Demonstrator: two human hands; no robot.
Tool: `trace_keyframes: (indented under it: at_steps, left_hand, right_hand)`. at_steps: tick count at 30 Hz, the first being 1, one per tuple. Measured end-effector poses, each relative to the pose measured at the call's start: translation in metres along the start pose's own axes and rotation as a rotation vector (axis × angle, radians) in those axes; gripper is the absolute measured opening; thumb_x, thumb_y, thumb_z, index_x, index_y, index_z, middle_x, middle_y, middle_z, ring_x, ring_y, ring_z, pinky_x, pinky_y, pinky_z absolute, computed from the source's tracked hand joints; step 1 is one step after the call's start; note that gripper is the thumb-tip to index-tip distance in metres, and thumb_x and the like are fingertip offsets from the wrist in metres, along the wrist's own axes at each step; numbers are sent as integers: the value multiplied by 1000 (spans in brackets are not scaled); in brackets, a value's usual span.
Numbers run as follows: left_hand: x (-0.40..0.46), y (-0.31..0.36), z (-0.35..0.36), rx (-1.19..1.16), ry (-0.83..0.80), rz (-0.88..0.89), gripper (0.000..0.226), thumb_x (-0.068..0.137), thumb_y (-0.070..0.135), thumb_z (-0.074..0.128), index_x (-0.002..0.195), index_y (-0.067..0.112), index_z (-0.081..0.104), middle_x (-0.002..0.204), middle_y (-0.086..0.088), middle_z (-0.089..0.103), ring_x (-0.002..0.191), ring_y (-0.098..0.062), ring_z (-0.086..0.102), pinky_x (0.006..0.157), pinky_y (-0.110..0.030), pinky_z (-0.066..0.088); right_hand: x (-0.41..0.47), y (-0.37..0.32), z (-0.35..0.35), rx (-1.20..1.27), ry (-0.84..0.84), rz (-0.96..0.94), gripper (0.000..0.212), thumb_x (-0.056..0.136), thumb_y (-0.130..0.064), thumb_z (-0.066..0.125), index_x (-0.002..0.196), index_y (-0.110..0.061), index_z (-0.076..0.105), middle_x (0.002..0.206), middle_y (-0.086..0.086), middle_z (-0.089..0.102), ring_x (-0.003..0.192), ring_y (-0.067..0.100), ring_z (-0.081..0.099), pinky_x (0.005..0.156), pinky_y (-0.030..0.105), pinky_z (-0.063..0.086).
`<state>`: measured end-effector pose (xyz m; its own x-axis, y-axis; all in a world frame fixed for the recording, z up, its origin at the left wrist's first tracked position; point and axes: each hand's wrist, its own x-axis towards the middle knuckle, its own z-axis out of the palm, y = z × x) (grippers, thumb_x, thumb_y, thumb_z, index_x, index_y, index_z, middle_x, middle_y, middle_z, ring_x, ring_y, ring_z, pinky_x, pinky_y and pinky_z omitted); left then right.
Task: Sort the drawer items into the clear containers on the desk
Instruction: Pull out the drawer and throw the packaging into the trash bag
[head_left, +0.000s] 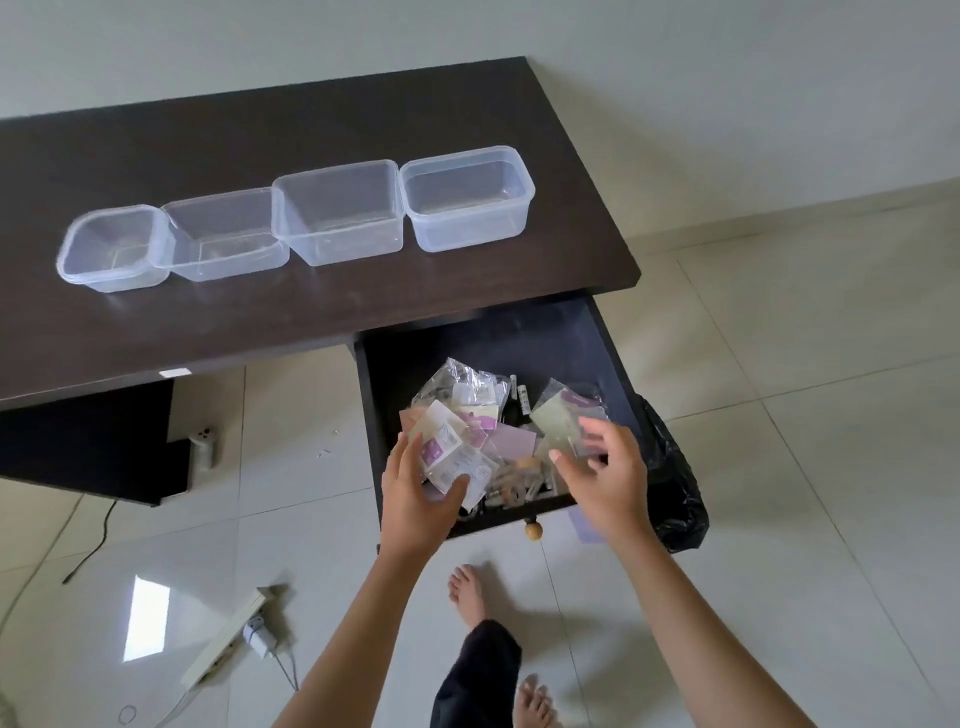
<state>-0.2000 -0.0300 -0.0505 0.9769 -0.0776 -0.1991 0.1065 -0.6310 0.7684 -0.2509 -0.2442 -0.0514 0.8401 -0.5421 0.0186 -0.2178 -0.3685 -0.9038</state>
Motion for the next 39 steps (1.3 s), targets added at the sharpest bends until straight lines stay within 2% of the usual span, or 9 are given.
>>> trace_keyframes:
  at_steps: [3,6,10,15,21,26,29,33,39]
  left_hand:
    - [40,1,5,90,-102,8,102,66,42,82,147,24,22,158,0,8,143,-25,12,114,-43,24]
    - [76,0,16,310,-275,0,131,53,59,82,151,30,-1,157,1,-21,145,-30,-8,116,-52,15]
    - [104,-7,31,463,-504,-26,151,42,61,85,144,38,-24,146,-4,-45,138,-38,-30,114,-57,13]
    - [114,-13,48,495,-625,-11,129,57,57,81,144,48,-13,142,2,-47,126,-33,-46,111,-60,2]
    - [114,-15,56,417,-444,52,61,80,44,67,134,40,40,155,3,14,145,-30,-10,112,-51,28]
    - [115,-16,57,436,-384,104,52,76,43,72,123,31,56,135,7,44,127,-26,29,100,-37,41]
    - [112,-12,60,434,-374,179,42,78,28,70,118,32,60,127,7,51,120,-30,38,94,-35,40]
    - [105,-8,58,406,-393,224,44,77,8,59,114,31,63,123,6,52,119,-29,39,84,-35,44]
    - [95,7,46,379,-396,181,57,74,0,50,121,32,57,133,5,46,124,-24,36,79,-33,47]
  right_hand:
    - [45,9,5,-228,-244,53,93,59,-34,88,138,-29,40,142,3,36,130,17,40,105,41,43]
    - [80,25,18,-583,-512,223,135,44,-54,89,149,-42,4,160,7,-6,146,36,6,112,58,26]
    - [100,41,33,-720,-727,342,147,41,-54,90,143,-51,-17,155,2,-31,143,42,-15,109,69,15]
    - [102,52,40,-710,-633,331,118,42,-61,86,141,-52,22,156,-8,-11,141,39,2,105,59,32]
    - [103,48,39,-703,-591,175,64,62,-47,82,120,-39,57,145,-5,29,126,31,29,96,39,42]
    - [103,54,36,-650,-565,135,26,71,-48,75,92,-33,72,128,-13,43,117,24,37,77,28,38]
    - [99,51,34,-591,-571,107,25,71,-54,73,80,-30,75,123,-14,48,112,19,36,76,31,43]
    - [95,46,33,-533,-570,87,3,79,-30,75,78,-27,75,127,-8,53,119,23,39,81,30,41]
    - [93,36,29,-482,-548,54,6,82,-20,72,85,-23,76,121,-8,60,116,18,44,84,26,42]
